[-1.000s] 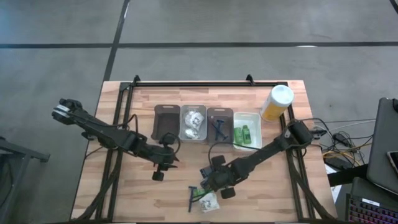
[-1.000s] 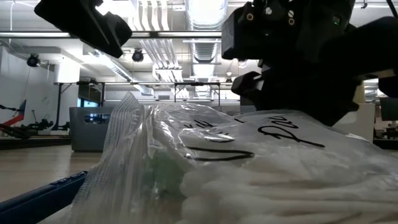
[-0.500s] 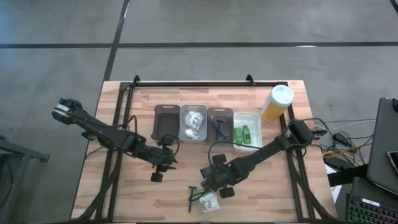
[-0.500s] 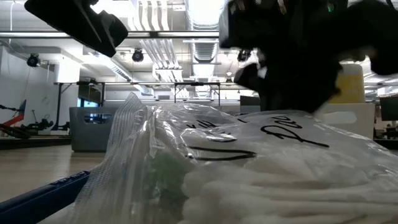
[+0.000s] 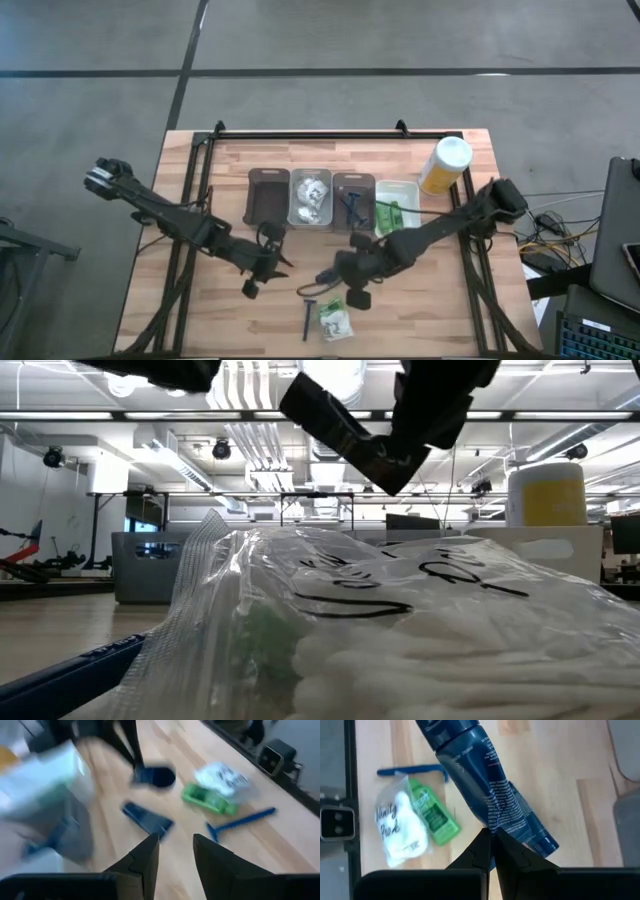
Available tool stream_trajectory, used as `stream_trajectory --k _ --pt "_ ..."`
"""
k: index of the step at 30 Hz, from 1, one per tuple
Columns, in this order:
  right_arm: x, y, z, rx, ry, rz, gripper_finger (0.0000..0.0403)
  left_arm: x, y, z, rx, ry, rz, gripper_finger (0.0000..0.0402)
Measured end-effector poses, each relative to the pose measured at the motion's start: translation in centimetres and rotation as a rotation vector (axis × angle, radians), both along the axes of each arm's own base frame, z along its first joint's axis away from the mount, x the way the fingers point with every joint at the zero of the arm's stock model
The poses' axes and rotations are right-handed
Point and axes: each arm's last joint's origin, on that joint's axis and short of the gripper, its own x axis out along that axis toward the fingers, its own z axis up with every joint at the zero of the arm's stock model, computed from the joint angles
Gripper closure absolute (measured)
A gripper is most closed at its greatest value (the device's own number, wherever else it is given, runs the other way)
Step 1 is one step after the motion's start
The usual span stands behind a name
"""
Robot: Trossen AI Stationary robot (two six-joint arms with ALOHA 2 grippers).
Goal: Pick & Place Travel size toiletries
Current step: Put the blue shave cream into the left black bin
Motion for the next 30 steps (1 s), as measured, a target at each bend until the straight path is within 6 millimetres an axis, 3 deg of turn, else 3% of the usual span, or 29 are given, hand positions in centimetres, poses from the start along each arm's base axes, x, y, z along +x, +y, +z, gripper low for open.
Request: stream_trajectory --k 10,22,30 --pt "1.2 -1.7 1.4 0.046 -0.033 -0.068 0.0394 2.4 -0.8 0.5 0.116 -0.030 0.062 0.0261" --pt "1.4 -2.2 1.4 0.053 -0.031 -0.086 0.0394 3.8 -1.3 0.4 0.161 -0.051 0.121 0.0111" --pt "1.6 -2.7 1.4 0.053 -0.036 -0.098 0.0394 4.5 -1.6 0.1 0.195 -0.092 0.087 0.0113"
